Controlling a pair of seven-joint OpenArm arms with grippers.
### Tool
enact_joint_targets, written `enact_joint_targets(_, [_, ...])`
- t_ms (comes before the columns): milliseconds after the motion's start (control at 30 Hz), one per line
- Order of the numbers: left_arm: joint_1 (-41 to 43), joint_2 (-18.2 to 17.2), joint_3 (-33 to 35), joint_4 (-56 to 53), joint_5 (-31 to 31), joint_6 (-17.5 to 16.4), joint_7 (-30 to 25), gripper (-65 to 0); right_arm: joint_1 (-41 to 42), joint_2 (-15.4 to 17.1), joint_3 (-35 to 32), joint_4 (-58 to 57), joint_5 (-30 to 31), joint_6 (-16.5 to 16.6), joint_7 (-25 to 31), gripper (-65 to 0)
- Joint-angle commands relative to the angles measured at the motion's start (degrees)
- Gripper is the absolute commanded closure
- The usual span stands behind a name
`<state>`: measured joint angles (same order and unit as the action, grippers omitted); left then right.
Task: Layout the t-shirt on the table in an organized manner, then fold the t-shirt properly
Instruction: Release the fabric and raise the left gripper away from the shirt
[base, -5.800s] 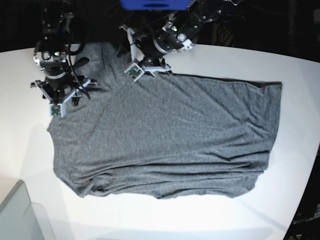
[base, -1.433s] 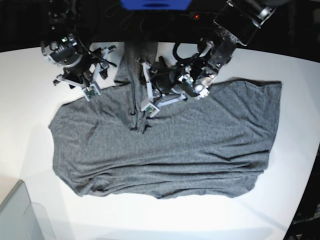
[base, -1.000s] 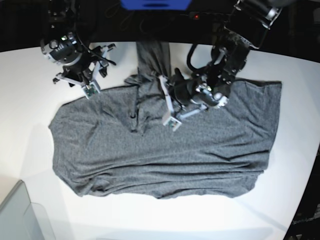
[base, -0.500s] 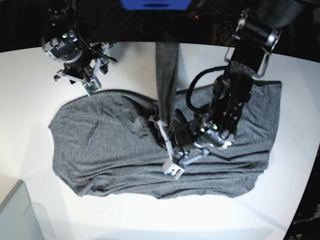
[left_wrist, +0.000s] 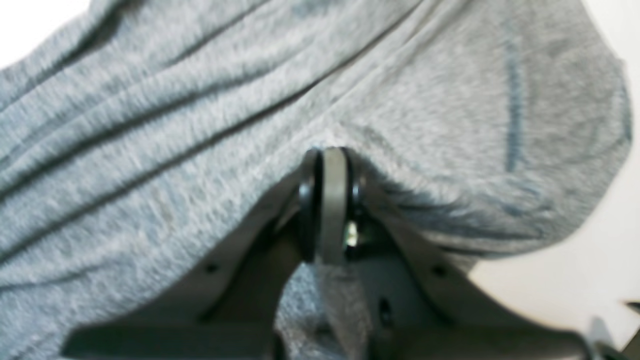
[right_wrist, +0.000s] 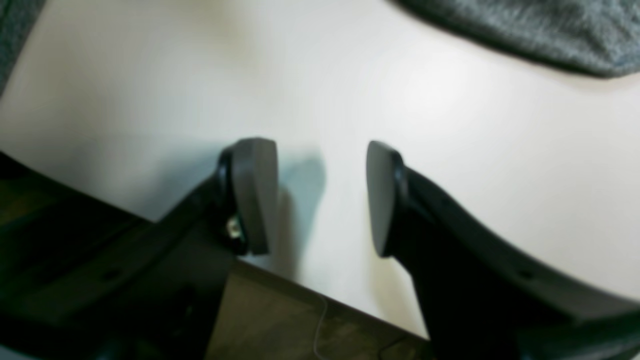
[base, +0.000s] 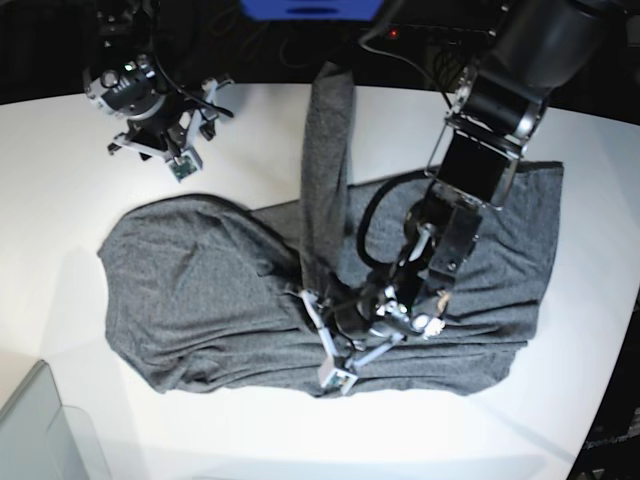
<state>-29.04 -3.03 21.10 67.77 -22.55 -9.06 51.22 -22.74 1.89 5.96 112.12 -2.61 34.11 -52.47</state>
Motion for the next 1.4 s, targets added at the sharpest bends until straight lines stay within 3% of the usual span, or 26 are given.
enact_joint_targets(0, [-1.69, 0.52, -0.22, 0.14, -0.53, -0.04, -1.77, -1.3, 0.10, 0.18, 0.07, 0.98, 0.37, 0.22, 1.08, -29.2])
enact_joint_targets(133, [-1.69, 0.61, -0.22, -1.61, -0.97, -0.04, -2.30, -13.5, 0.10, 0.18, 0.07, 0.98, 0.37, 0.22, 1.08, -29.2])
enact_joint_targets(233, [-1.25, 0.26, -0.22, -0.03, -1.76, -0.30, -1.51, -29.9, 0.19, 0.18, 0.07, 0.98, 0.37, 0.22, 1.08, -29.2])
enact_joint_targets(367, [3.41, -2.64, -0.22, 7.79, -8.44, -0.13, 1.75, -48.5, 0.37, 0.18, 0.07, 0.98, 0.37, 0.22, 1.08, -29.2])
enact_joint_targets(433, [6.75, -4.58, -0.22, 13.24, -12.40, -0.13, 2.18, -53.0, 0.46, 0.26, 0.07, 0.98, 0.37, 0.22, 1.17, -29.2])
enact_joint_targets(533, [13.26, -6.51, -0.14, 19.57, -14.86, -0.13, 1.92, -53.3, 0.46, 0.26, 0.07, 0.98, 0.37, 0.22, 1.43, -29.2])
enact_joint_targets(700, [20.64, -8.80, 1.36, 25.46, -13.81, -0.48, 2.45, -53.2, 0.54, 0.26, 0.07, 0.98, 0.37, 0.22, 1.61, -29.2])
enact_joint_targets(833, [22.31, -11.35, 6.46, 28.01, -12.14, -0.04, 2.45, -53.2, 1.95, 0.26, 0.07, 0.98, 0.37, 0.22, 1.17, -29.2])
enact_joint_targets(967, [24.07, -13.28, 11.64, 28.63, -11.96, 0.05, 6.58, -53.2, 2.21, 0.26, 0.07, 0.98, 0.37, 0.22, 1.17, -29.2])
enact_joint_targets(1100, [26.09, -13.90, 11.73, 28.98, -11.96, 0.05, 11.24, -53.1, 2.21, 0.26, 0.07, 0.98, 0.37, 0.22, 1.17, -29.2])
enact_joint_targets(1367, [30.75, -17.68, 11.64, 35.84, -11.96, 0.14, 12.38, -53.1, 2.21, 0.26, 0.07, 0.98, 0.37, 0.22, 1.17, -29.2])
